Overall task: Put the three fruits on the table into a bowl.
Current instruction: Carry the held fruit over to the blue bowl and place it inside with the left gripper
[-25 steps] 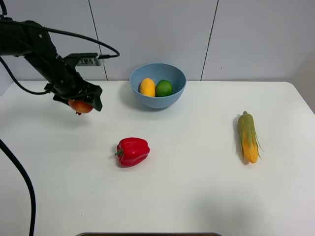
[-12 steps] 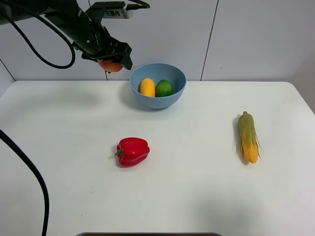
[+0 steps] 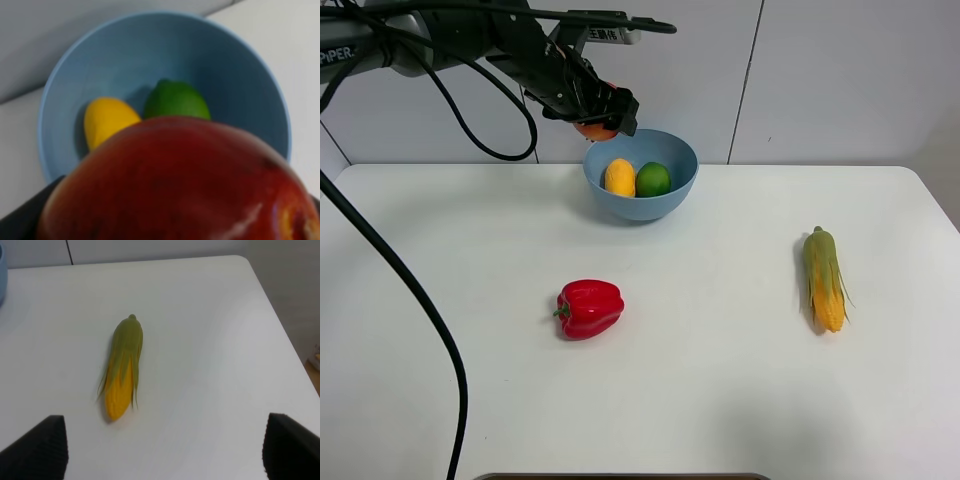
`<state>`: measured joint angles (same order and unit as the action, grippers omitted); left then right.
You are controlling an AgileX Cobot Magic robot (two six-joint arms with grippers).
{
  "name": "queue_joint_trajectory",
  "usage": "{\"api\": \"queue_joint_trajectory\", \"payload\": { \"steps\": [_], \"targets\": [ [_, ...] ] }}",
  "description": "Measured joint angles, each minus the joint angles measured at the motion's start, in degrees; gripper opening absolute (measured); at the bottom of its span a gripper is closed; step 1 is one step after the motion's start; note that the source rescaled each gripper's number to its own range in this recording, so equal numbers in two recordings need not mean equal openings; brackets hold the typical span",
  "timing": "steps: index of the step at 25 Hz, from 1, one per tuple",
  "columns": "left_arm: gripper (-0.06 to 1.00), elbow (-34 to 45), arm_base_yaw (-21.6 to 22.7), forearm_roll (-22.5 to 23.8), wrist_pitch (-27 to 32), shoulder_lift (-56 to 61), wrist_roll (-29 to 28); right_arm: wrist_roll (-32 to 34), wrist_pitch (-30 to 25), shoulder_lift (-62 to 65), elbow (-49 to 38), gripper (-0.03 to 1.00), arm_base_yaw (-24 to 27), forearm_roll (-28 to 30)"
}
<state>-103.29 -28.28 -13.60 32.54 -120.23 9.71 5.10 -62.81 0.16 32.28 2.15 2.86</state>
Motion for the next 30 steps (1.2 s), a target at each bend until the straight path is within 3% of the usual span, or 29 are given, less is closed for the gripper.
{"api": "queue_joint_trajectory", "payload": {
  "steps": [13,30],
  "targets": [
    [0.00,0.0,-0.2,-2.8,-11.4,-6.4,0.0,0.0,0.0,0.0,0.0,0.50,0.0,0.0],
    [0.00,0.0,-0.2,-3.7,-13.9,-9.0,-0.2,0.0,0.0,0.0,0.0,0.50,0.0,0.0]
  ]
}}
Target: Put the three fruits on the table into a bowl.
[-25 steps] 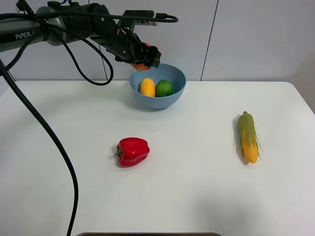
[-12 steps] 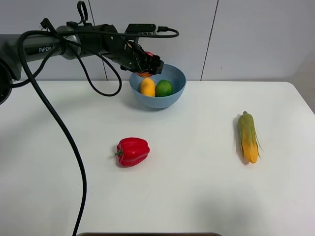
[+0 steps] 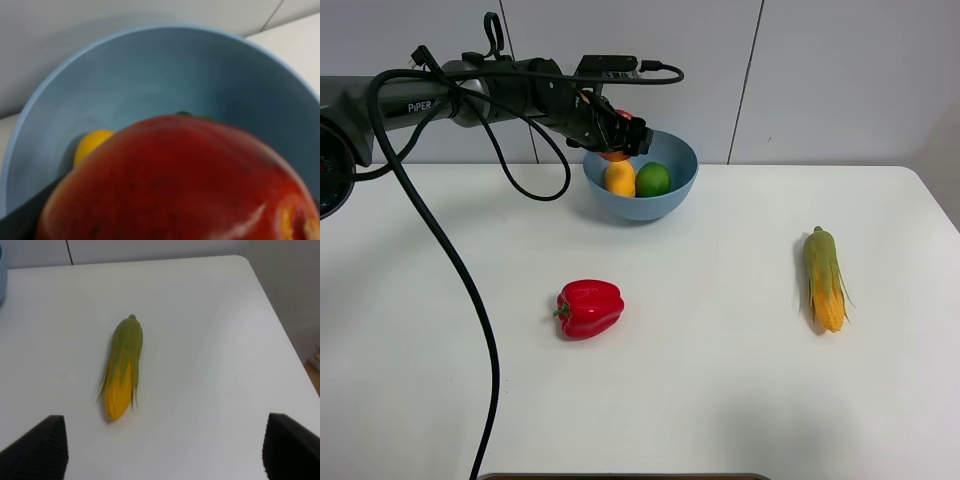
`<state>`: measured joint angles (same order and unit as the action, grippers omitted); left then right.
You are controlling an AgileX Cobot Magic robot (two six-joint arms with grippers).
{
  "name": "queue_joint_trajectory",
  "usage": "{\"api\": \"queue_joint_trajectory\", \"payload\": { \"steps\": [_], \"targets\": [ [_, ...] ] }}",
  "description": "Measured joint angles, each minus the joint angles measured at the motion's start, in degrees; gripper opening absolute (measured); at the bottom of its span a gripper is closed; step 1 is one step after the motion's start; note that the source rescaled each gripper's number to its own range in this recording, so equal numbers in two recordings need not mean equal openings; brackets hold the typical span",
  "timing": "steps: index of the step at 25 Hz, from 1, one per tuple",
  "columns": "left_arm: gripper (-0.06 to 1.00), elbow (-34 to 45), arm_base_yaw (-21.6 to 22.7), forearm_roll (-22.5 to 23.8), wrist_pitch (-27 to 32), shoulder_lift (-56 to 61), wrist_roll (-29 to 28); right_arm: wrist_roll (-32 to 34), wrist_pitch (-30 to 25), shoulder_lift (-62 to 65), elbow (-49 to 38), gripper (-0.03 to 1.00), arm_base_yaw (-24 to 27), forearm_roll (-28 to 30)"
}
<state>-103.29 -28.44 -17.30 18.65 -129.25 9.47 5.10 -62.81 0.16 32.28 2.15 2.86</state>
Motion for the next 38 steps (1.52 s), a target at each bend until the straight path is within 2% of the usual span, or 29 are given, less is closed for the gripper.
{"api": "queue_joint_trajectory", "payload": {
  "steps": [1,2,3,4,5,7,9,14,21,26,32,34,38],
  "targets": [
    [0.06,0.0,0.0,-0.5,-0.1,0.0,0.0,0.0,0.0,0.0,0.0,0.50,0.0,0.0],
    [0.26,0.0,0.0,-0.9,-0.3,0.0,0.0,0.0,0.0,0.0,0.0,0.50,0.0,0.0],
    [0.51,0.0,0.0,-1.0,-0.4,0.0,0.0,0.0,0.0,0.0,0.0,0.50,0.0,0.0],
    [0.69,0.0,0.0,-1.2,-0.5,0.0,0.0,0.0,0.0,0.0,0.0,0.50,0.0,0.0],
    [0.82,0.0,0.0,-1.3,-0.5,0.0,0.0,0.0,0.0,0.0,0.0,0.50,0.0,0.0],
    [0.94,0.0,0.0,-1.7,-0.4,0.0,0.0,0.0,0.0,0.0,0.0,0.50,0.0,0.0],
    [0.97,0.0,0.0,-2.1,0.3,0.1,0.0,0.0,0.0,0.0,0.0,0.50,0.0,0.0],
    [0.97,0.0,0.0,-1.3,5.9,2.7,0.0,0.0,0.0,0.0,0.0,0.50,0.0,0.0],
    [0.97,0.0,1.3,5.3,19.0,11.3,-1.4,0.0,0.0,0.0,0.0,0.50,0.0,0.0],
    [0.97,0.0,3.3,13.0,32.0,18.3,-7.3,0.0,0.0,0.0,0.0,0.50,0.0,0.0],
    [0.97,-0.4,3.4,25.3,46.0,27.2,-16.4,0.0,0.0,0.0,0.0,0.50,0.0,0.0],
    [0.97,-0.4,3.4,28.3,49.4,29.9,-18.3,0.0,0.0,0.0,0.0,0.50,0.0,0.0],
    [0.98,-0.1,3.4,32.2,50.7,35.6,-19.7,0.0,0.0,0.0,0.0,0.50,0.0,0.0]
  ]
}}
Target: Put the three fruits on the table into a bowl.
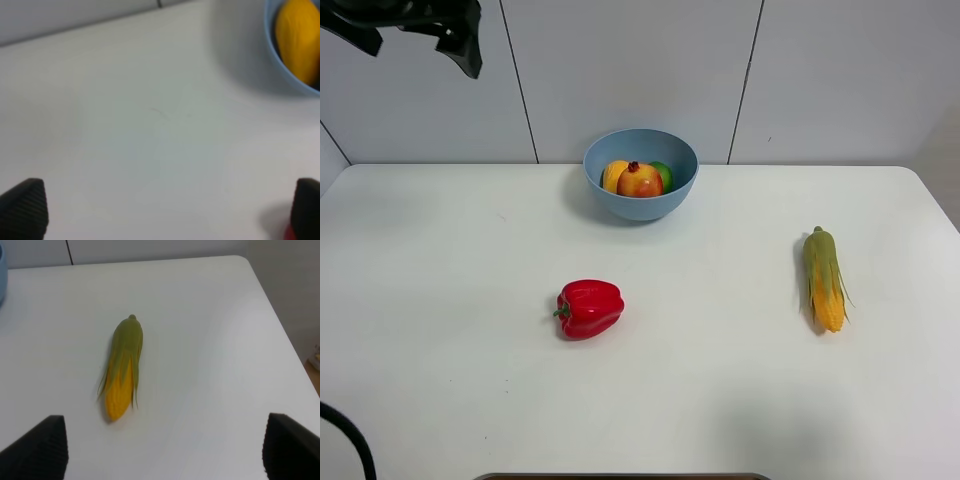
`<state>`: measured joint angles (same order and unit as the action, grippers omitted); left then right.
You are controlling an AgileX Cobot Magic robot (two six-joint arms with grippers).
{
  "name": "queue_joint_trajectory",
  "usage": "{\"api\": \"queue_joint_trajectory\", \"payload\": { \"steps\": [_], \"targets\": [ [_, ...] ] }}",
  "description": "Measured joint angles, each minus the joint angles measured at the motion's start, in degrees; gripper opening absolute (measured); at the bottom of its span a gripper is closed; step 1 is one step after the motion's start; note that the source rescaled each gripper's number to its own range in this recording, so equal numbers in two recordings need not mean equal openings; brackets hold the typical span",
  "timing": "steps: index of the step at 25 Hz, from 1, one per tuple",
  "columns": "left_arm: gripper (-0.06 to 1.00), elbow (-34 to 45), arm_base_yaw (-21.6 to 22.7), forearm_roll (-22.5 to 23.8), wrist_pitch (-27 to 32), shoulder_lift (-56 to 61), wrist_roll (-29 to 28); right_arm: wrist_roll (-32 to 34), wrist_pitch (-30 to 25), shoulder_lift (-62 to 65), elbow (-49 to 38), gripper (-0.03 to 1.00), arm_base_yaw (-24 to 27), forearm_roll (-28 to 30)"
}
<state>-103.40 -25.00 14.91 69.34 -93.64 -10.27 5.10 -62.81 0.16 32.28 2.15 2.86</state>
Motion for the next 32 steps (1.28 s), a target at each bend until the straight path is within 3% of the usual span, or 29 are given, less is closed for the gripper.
{"api": "queue_joint_trajectory", "payload": {
  "steps": [9,18,24,32],
  "targets": [
    [0.99,6.5,0.0,2.8,0.3,11.6,-1.5,0.0,0.0,0.0,0.0,0.50,0.0,0.0],
    [0.99,28.6,0.3,3.6,-1.0,31.2,-5.2,0.0,0.0,0.0,0.0,0.50,0.0,0.0],
    [0.99,44.1,7.8,-2.0,-2.5,44.3,-4.5,0.0,0.0,0.0,0.0,0.50,0.0,0.0],
    [0.99,62.0,17.7,-11.0,-5.1,62.4,3.7,0.0,0.0,0.0,0.0,0.50,0.0,0.0]
  ]
}}
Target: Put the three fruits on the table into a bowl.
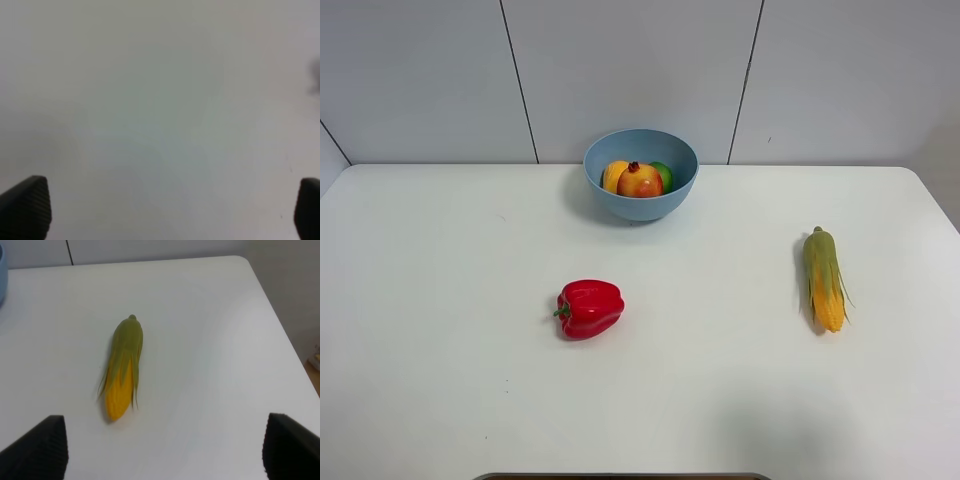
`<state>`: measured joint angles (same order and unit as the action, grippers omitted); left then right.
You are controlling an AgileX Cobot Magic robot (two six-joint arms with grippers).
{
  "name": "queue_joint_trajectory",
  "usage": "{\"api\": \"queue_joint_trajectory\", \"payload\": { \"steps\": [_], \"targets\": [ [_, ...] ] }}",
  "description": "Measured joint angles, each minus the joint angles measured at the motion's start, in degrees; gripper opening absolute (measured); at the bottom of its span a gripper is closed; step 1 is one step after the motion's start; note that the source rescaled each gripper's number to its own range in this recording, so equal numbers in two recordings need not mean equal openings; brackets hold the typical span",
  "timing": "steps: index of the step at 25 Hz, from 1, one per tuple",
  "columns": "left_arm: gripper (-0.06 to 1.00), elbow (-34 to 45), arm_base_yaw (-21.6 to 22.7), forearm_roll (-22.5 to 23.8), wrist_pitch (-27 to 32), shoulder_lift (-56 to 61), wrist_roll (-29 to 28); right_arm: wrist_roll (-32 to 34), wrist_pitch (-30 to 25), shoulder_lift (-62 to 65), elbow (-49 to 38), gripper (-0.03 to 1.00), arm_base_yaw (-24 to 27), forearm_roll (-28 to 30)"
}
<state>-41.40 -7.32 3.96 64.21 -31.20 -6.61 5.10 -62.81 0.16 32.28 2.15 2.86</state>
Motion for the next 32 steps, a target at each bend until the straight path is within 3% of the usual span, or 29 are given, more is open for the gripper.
{"api": "queue_joint_trajectory", "payload": {
  "steps": [6,10,15,32],
  "targets": [
    [1.00,12.3,6.5,-6.2,-2.6,15.1,8.2,0.0,0.0,0.0,0.0,0.50,0.0,0.0],
    [1.00,15.0,9.7,-8.0,-2.0,23.6,11.8,0.0,0.0,0.0,0.0,0.50,0.0,0.0],
    [1.00,15.0,10.1,-8.8,-1.0,31.2,13.4,0.0,0.0,0.0,0.0,0.50,0.0,0.0],
    [1.00,15.0,10.1,-11.0,-0.4,31.3,16.3,0.0,0.0,0.0,0.0,0.50,0.0,0.0]
  ]
}}
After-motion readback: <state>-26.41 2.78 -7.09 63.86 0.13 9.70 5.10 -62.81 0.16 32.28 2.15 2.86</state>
